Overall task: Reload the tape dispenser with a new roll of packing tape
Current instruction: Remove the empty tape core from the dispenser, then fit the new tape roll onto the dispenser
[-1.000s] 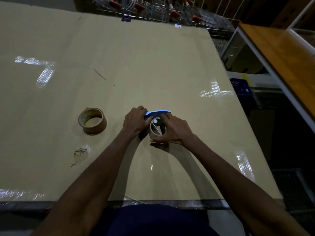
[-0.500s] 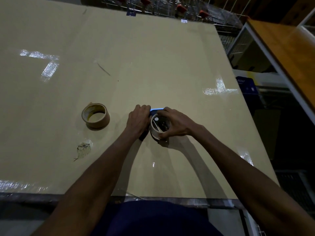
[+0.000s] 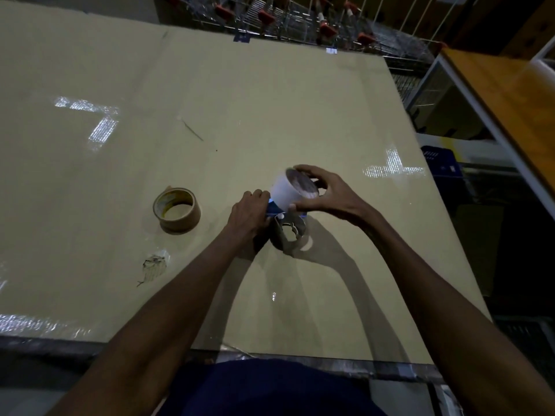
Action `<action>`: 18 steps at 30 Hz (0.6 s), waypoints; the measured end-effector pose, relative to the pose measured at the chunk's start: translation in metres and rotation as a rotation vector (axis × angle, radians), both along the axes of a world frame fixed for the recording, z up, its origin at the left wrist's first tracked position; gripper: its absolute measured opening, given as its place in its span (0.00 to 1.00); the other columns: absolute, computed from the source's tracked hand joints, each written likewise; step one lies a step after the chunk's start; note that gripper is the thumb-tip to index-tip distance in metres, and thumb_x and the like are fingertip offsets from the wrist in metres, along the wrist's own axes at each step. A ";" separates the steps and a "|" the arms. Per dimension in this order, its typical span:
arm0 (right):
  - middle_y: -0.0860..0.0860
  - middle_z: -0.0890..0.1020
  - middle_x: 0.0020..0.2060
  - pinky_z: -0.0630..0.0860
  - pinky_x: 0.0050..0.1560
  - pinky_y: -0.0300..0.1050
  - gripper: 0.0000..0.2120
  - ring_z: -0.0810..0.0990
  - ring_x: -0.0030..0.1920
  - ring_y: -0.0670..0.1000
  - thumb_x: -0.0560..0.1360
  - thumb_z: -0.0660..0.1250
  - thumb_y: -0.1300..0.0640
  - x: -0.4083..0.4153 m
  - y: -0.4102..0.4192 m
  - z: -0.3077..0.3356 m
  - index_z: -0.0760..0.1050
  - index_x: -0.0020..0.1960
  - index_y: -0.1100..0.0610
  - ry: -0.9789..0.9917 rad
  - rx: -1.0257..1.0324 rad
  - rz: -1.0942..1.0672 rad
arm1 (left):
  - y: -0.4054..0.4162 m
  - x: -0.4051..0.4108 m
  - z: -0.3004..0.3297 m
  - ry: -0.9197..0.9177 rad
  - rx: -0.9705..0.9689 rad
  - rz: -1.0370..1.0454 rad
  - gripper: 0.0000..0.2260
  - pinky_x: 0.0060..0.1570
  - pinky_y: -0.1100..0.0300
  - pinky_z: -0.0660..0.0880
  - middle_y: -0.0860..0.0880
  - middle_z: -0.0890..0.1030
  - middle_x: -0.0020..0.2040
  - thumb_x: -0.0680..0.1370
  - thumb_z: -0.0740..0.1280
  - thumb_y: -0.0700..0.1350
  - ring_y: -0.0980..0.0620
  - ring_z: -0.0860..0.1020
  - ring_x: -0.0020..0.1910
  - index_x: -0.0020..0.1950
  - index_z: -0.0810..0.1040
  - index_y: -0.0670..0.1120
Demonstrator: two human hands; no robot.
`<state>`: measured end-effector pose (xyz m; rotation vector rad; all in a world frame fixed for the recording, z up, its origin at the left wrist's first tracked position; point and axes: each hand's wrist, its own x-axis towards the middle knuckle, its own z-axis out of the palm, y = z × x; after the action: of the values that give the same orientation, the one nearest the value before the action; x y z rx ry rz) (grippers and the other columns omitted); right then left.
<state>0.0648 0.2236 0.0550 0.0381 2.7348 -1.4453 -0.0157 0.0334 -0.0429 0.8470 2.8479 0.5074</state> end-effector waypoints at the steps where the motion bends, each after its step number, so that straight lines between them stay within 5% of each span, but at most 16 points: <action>1: 0.47 0.77 0.66 0.78 0.58 0.43 0.42 0.78 0.60 0.48 0.63 0.81 0.48 -0.002 0.001 0.003 0.69 0.73 0.52 -0.004 -0.028 -0.010 | -0.003 -0.005 0.001 -0.039 0.003 -0.009 0.24 0.52 0.48 0.76 0.42 0.75 0.62 0.75 0.72 0.53 0.41 0.73 0.59 0.65 0.71 0.43; 5: 0.50 0.75 0.67 0.76 0.59 0.43 0.47 0.76 0.63 0.51 0.61 0.82 0.46 -0.014 -0.002 0.000 0.66 0.75 0.53 -0.039 -0.029 -0.051 | -0.027 -0.021 0.024 -0.210 0.198 0.018 0.37 0.62 0.51 0.70 0.43 0.71 0.71 0.70 0.78 0.47 0.40 0.69 0.68 0.75 0.66 0.43; 9: 0.49 0.78 0.64 0.75 0.54 0.39 0.46 0.77 0.61 0.51 0.57 0.81 0.42 -0.037 -0.026 -0.008 0.70 0.70 0.53 -0.014 0.004 0.020 | -0.065 -0.025 0.052 -0.372 0.539 0.088 0.17 0.54 0.57 0.75 0.43 0.79 0.62 0.76 0.72 0.37 0.47 0.78 0.57 0.65 0.76 0.39; 12: 0.50 0.74 0.66 0.72 0.54 0.35 0.45 0.75 0.63 0.51 0.61 0.83 0.49 -0.053 -0.058 -0.009 0.68 0.73 0.52 0.026 0.009 0.119 | -0.092 -0.016 0.076 -0.583 0.897 0.285 0.09 0.46 0.54 0.79 0.42 0.82 0.51 0.84 0.62 0.43 0.47 0.81 0.45 0.56 0.79 0.40; 15: 0.54 0.72 0.69 0.74 0.62 0.44 0.46 0.73 0.66 0.53 0.63 0.83 0.52 -0.067 -0.101 -0.012 0.65 0.75 0.54 0.074 0.088 0.209 | -0.126 -0.010 0.088 -0.591 0.889 0.417 0.20 0.41 0.56 0.79 0.45 0.83 0.43 0.80 0.65 0.57 0.50 0.81 0.39 0.51 0.82 0.39; 18: 0.57 0.73 0.69 0.75 0.65 0.54 0.50 0.74 0.67 0.55 0.61 0.83 0.49 -0.072 -0.146 -0.029 0.63 0.76 0.57 0.150 0.154 0.306 | -0.170 -0.007 0.075 -0.443 0.754 0.481 0.17 0.41 0.50 0.82 0.44 0.85 0.39 0.74 0.74 0.55 0.47 0.83 0.38 0.47 0.85 0.41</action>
<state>-0.0075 0.0774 0.0256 -0.4792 2.8024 -1.1994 -0.0231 -0.1370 0.0322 0.0469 2.3961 1.6482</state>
